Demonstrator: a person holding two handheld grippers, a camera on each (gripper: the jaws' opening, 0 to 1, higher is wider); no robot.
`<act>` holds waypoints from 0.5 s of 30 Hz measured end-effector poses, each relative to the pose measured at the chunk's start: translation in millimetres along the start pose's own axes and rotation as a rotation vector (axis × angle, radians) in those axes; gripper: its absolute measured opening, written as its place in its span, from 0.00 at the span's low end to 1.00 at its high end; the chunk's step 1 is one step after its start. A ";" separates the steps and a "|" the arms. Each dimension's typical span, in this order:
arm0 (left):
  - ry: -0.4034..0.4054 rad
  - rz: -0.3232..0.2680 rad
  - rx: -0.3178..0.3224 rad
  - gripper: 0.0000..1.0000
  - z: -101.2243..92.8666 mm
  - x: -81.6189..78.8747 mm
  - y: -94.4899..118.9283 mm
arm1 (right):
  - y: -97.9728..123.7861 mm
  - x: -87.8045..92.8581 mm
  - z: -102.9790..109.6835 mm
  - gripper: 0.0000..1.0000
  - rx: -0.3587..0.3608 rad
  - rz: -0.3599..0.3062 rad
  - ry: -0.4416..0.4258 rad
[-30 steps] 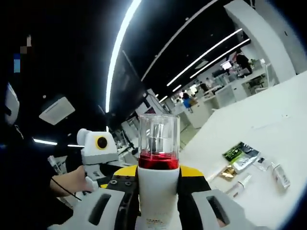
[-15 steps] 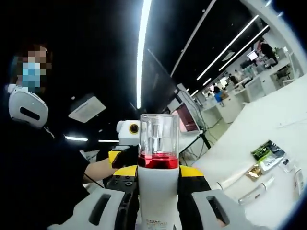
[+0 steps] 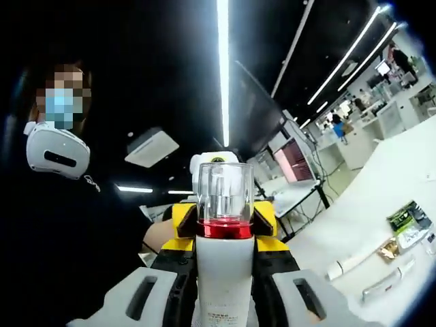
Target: Arrange the skincare products in the storage area until every visible bottle or jar stands upright without overlapping.
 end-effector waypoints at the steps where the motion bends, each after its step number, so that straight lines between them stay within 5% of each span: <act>1: 0.004 0.000 0.002 0.26 0.1 -0.1 0.4 | -0.3 -0.8 0.0 0.21 0.003 0.001 0.003; 10: -0.019 0.032 -0.107 0.24 -7.3 2.0 -3.2 | 2.5 0.8 -3.1 0.22 0.013 0.042 0.033; 15: -0.083 0.056 -0.214 0.24 -4.5 2.1 -1.3 | -0.8 1.5 -7.7 0.23 0.100 0.150 0.127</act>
Point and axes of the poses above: the point that each gripper's makers call its tool centre point, and the gripper's own axes: y roughly backward along the fingers, z roughly to its left, x roughly out of its underside, the point moved 9 cm from there along y, roughly backward along the fingers, and after that the axes turned 10 degrees about y, right-handed, at the moved point
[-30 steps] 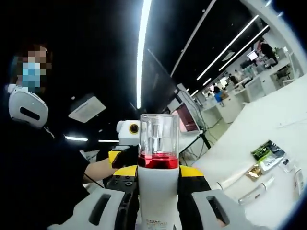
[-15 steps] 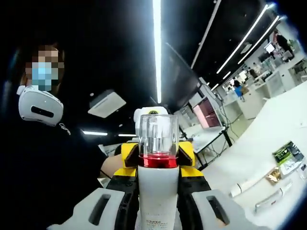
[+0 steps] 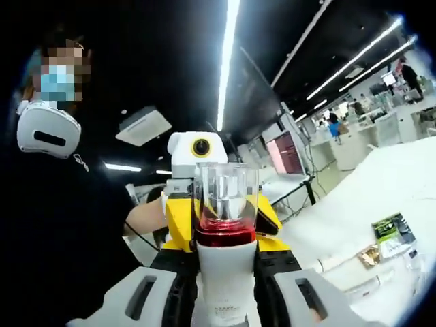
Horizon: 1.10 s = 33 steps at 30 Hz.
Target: Arrange the skincare products in the storage area until every visible bottle or jar stands upright without overlapping.
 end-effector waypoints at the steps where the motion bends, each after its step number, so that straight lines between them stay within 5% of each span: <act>1: -0.018 -0.001 -0.017 0.23 1.0 0.2 0.1 | -1.1 0.1 -0.6 0.24 0.021 0.017 0.013; 7: 0.009 -0.087 -0.135 0.23 7.0 -4.3 2.3 | -7.0 -6.0 -5.2 0.28 0.218 0.005 0.038; 15: 0.049 -0.248 -0.352 0.23 22.0 -20.6 11.1 | -6.7 -10.3 -4.2 0.30 0.583 -0.004 0.105; 19: 0.010 -0.278 -0.451 0.24 19.5 -27.9 9.7 | -8.2 -9.2 -2.6 0.33 0.664 0.045 0.155; 26: -0.027 -0.321 -0.544 0.24 12.4 -32.3 4.1 | -10.5 -16.9 -4.9 0.37 0.726 -0.006 0.150; 33: -0.102 -0.279 -0.612 0.24 8.1 -34.2 -3.2 | -21.3 -23.1 -6.6 0.34 0.750 0.058 0.199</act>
Point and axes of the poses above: the point that each gripper's makers call its tool centre point, and the gripper's own axes: y roughly backward along the fingers, z roughly to its left, x roughly out of its underside, the point moved 9 cm from there along y, roughly backward along the fingers, and after that the axes turned 10 degrees about y, right-handed, at the moved point
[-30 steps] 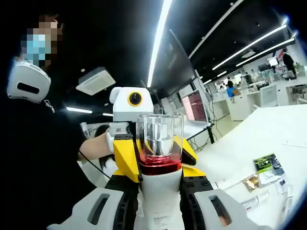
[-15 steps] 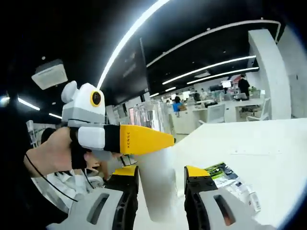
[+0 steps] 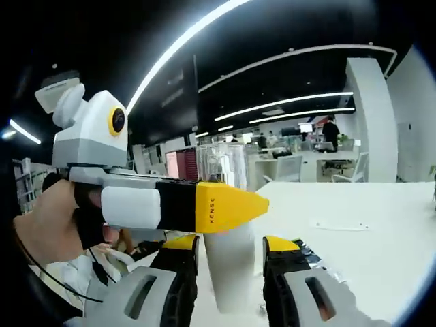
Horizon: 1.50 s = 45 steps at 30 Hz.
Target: Arrange the skincare products in the storage area until every visible bottle or jar stands upright without overlapping.
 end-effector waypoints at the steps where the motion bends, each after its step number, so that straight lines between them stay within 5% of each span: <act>1: 0.004 -0.002 0.001 0.24 -0.5 0.6 1.0 | -0.5 -0.2 -0.1 0.32 0.007 0.010 0.017; 7: 0.013 -0.004 -0.011 0.24 1.1 2.0 3.2 | -3.1 0.9 -2.0 0.20 0.030 0.052 0.059; 17: 0.043 0.005 0.014 0.24 0.5 4.8 3.8 | 0.7 6.1 -9.2 0.16 -0.076 0.018 0.018; 32: 0.308 0.066 0.358 0.29 20.2 2.7 5.6 | 12.2 27.5 -24.2 0.16 -0.198 0.004 -0.124; 38: 0.332 0.056 0.340 0.22 44.2 7.5 17.3 | 19.2 42.8 -39.9 0.16 -0.218 -0.010 -0.163; 41: 0.365 0.039 0.340 0.26 51.7 10.9 21.8 | 23.1 48.3 -47.7 0.16 -0.223 -0.016 -0.143; 45: 0.365 0.053 0.327 0.28 46.5 20.5 26.4 | 26.7 52.8 -57.6 0.16 -0.231 -0.033 -0.105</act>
Point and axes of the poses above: the point that each gripper's makers call its tool centre point, and the gripper's own axes: y roughly backward along the fingers, z roughly to its left, x roughly out of its underside, the point moved 9 cm from there along y, roughly backward along the fingers, and after that the axes turned 10 degrees about y, right-handed, at the moved point
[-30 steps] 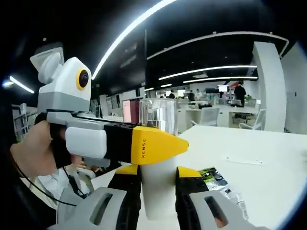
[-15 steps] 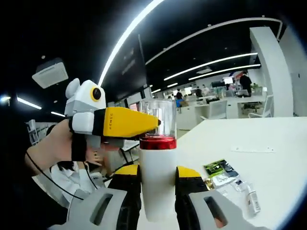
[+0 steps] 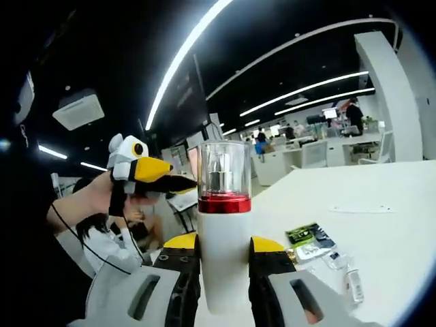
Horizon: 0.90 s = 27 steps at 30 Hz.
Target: Arrange the skincare products in the storage area until every visible bottle or jar stands upright without overlapping.
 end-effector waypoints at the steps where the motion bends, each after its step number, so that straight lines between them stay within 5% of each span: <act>1: 0.002 0.002 -0.001 0.29 2.6 0.2 0.8 | 0.6 0.5 -1.3 0.16 0.000 0.000 0.008; 11: 0.004 0.044 -0.011 0.42 19.5 12.0 6.5 | 4.1 13.5 -17.7 0.17 -0.031 -0.020 0.041; 27: 0.007 0.126 -0.055 0.71 53.1 49.9 20.4 | -0.8 60.6 -42.0 0.17 -0.121 -0.063 0.108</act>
Point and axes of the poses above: the point that each gripper's makers call its tool centre point, and the gripper's own axes: y roughly backward along the fingers, z roughly to its left, x roughly out of its underside, the point moved 9 cm from there along y, roughly backward along the fingers, and after that the axes turned 10 degrees about y, right-handed, at the moved point
